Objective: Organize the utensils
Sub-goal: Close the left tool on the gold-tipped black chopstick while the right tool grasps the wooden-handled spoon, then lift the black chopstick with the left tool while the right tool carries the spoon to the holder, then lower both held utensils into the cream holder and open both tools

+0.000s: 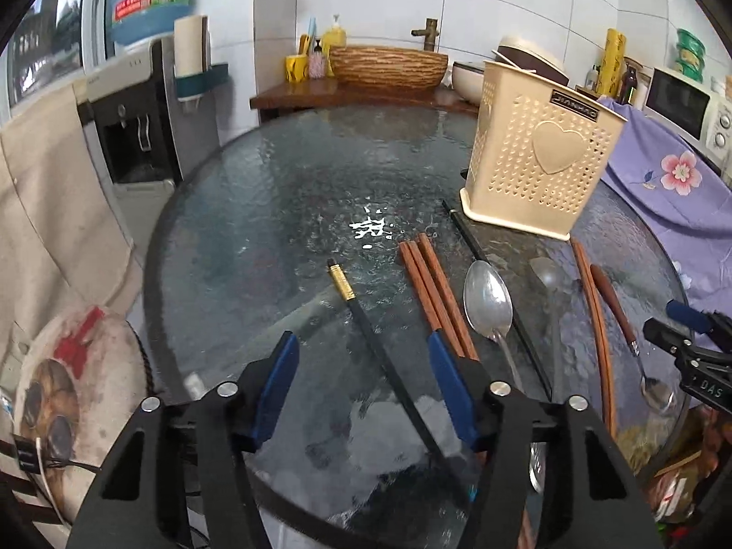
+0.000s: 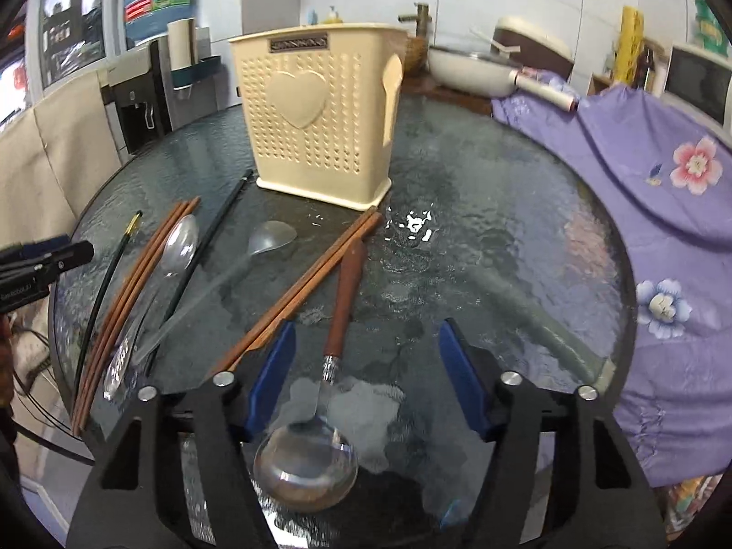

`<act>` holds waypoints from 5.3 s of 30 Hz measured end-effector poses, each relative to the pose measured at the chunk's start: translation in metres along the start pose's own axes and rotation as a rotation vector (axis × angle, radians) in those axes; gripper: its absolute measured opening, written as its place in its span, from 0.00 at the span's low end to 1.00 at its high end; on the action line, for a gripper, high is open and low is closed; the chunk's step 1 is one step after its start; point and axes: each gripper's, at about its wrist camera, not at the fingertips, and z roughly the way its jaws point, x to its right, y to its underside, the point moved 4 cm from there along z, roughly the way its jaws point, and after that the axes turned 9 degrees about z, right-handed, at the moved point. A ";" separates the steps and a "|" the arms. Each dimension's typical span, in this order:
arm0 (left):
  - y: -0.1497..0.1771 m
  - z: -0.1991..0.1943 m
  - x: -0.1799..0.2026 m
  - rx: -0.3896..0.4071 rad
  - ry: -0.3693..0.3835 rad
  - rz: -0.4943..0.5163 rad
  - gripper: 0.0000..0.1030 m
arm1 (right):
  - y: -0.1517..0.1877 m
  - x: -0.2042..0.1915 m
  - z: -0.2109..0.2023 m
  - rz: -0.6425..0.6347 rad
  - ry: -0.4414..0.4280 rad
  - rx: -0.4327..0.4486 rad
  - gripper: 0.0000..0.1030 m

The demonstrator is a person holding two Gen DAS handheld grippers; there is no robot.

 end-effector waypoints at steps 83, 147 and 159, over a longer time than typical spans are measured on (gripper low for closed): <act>-0.097 -0.067 0.028 0.262 0.155 0.005 0.07 | -0.072 0.004 -0.059 0.055 -0.289 0.165 0.15; -0.231 0.011 0.074 0.310 0.136 0.023 0.07 | -0.210 -0.024 0.005 0.033 -0.221 0.240 0.15; -0.228 0.014 0.077 0.310 0.123 0.040 0.07 | -0.208 -0.021 0.014 0.037 -0.194 0.243 0.16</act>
